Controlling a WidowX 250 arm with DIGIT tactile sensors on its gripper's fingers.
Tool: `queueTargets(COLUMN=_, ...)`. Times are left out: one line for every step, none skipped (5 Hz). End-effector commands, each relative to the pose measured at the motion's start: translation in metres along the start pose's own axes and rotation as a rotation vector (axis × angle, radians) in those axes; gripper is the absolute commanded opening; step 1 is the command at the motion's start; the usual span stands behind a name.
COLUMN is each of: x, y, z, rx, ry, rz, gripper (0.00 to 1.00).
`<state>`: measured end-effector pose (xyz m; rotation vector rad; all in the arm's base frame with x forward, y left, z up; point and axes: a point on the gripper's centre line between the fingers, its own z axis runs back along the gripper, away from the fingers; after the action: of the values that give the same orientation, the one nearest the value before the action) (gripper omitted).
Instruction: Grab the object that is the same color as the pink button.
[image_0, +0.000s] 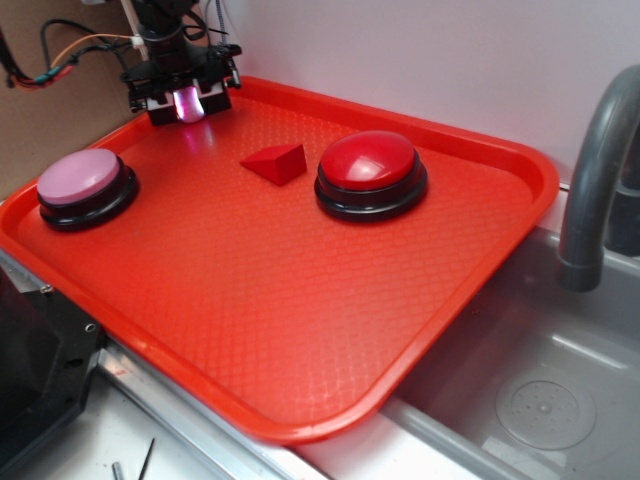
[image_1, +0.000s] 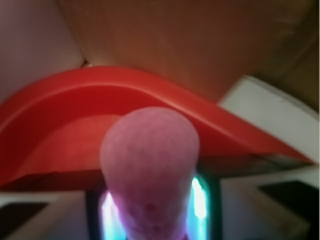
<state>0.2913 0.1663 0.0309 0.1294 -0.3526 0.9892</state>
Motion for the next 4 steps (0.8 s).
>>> queueTargets(x=-0.015, y=0.002, z=0.093, rx=-0.107, ry=0.086, rz=-0.164, gripper=0.0)
queueTargets(x=-0.029, y=-0.011, z=0.123, rx=-0.225, ry=0.184, rz=-0.351, gripper=0.0)
queueTargets(x=-0.045, y=-0.012, z=0.152, rx=-0.238, ry=0.192, rz=-0.454, gripper=0.0)
queueTargets(x=-0.058, y=-0.01, z=0.164, rx=-0.238, ry=0.26, rz=-0.552, gripper=0.0)
